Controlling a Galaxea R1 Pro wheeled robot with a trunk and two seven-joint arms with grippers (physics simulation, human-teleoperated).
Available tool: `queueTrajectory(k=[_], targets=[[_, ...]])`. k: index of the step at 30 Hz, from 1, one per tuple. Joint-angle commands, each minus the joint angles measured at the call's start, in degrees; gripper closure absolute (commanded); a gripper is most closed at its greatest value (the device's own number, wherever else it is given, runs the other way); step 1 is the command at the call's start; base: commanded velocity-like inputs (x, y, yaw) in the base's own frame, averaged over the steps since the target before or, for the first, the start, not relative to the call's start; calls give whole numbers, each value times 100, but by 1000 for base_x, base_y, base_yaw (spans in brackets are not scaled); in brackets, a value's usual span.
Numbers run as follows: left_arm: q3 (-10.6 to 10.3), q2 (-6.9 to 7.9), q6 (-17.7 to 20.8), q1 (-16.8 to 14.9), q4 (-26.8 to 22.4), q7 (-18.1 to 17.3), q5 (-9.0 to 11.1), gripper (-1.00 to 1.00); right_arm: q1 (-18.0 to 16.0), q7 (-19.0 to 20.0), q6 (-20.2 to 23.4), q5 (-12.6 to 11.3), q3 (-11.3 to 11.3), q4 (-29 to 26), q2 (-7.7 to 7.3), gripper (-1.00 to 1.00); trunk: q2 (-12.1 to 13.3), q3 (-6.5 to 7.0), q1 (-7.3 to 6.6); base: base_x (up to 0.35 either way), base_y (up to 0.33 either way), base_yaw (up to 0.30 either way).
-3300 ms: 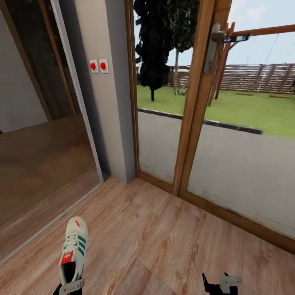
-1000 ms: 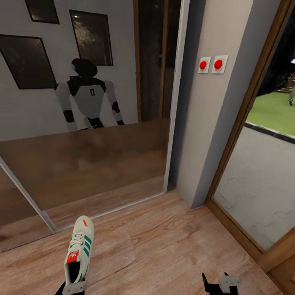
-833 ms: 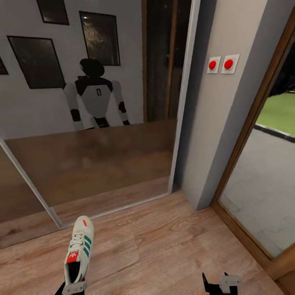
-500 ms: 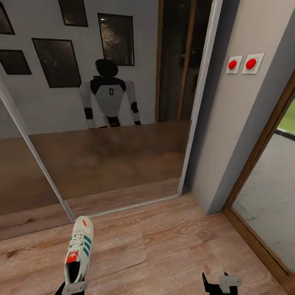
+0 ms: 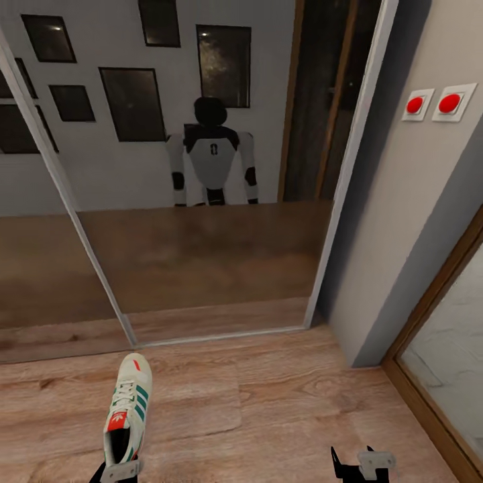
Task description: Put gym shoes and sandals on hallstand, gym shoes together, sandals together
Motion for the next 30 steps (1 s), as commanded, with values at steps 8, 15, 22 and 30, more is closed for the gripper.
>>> queueTrajectory(k=[8, 15, 22, 30], targets=[[15, 0, -18, -5, 5, 48, -31, 100, -2, 2, -15, 57, -49, 7, 0, -100, -2, -5, -1, 0, -96, 278], [22, 3, -18, -5, 5, 50, -28, 100, -2, 2, -15, 57, -49, 9, 0, -100, -2, -5, -1, 0, -7, 279], [32, 8, -12, -5, 5, 46, -23, 100, -2, 2, -15, 57, -49, 10, 0, -100, -2, -5, -1, 0, 0, 278], [28, 3, -18, -5, 5, 47, -35, 100, -2, 2, -15, 57, -49, 6, 0, -100, -2, -5, -1, 0, -10, 278]])
